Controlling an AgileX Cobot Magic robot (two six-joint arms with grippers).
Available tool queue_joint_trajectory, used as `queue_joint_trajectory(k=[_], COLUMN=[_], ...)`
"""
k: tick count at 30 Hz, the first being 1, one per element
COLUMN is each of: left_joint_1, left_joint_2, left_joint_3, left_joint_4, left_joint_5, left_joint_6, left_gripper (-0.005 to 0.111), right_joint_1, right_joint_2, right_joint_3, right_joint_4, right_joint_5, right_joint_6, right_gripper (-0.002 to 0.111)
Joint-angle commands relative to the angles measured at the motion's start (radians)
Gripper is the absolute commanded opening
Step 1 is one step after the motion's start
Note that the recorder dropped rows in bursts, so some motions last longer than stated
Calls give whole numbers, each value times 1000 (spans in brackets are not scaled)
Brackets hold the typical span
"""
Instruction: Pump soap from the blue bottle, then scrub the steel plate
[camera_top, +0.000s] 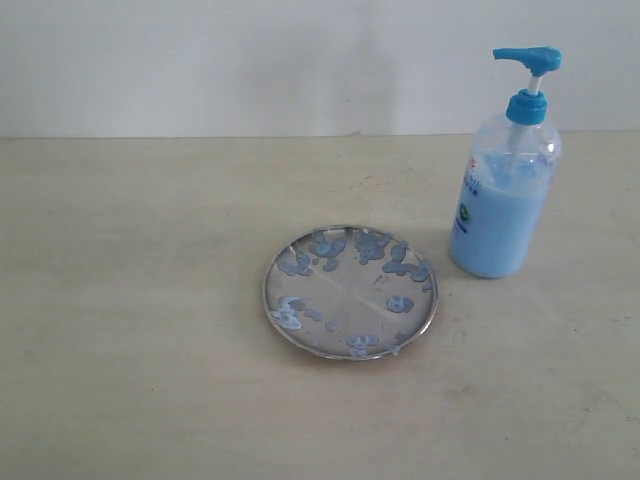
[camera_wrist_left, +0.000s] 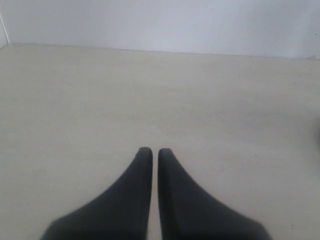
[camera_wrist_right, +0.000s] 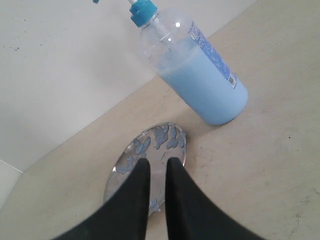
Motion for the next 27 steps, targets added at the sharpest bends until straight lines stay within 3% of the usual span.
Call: queue_joint_trajectory(k=[1,7,10,12,15,18,20,22,26,27], left_joint_1=[0,0,0,0,0,0,0,0,0,0], left_joint_2=[-4,-4,-4,-4,-4,-4,-4,-4,-4,-4], left_joint_3=[-1,-1,-1,-1,-1,-1,-1,-1,-1,-1], left_joint_4=[-4,-4,-4,-4,-4,-4,-4,-4,-4,-4], left_joint_5=[-19,-19,-19,-19,-19,-19,-19,-19,-19,-19], left_joint_6=[7,7,7,7,7,7,7,7,11,11], left_gripper=[4,4,4,4,4,4,4,4,4,4], right_joint_1=[1,1,-16,-32,-95,-172,-191,-200,-202,-202], right_joint_2=[-5,-5,-5,-5,-5,-5,-5,-5,-5,-5], right_joint_3=[0,0,0,0,0,0,0,0,0,0], right_joint_4=[-6,-6,-77,-90,-86,126,247,238,29,-7], right_joint_5=[-6,-6,15,-17,-213,-382,-342,-239,96,98], right_joint_6=[-3,0,296,338,124,-526,-777,-782,-475,-465], right_gripper=[1,1,1,1,1,1,1,1,1,1])
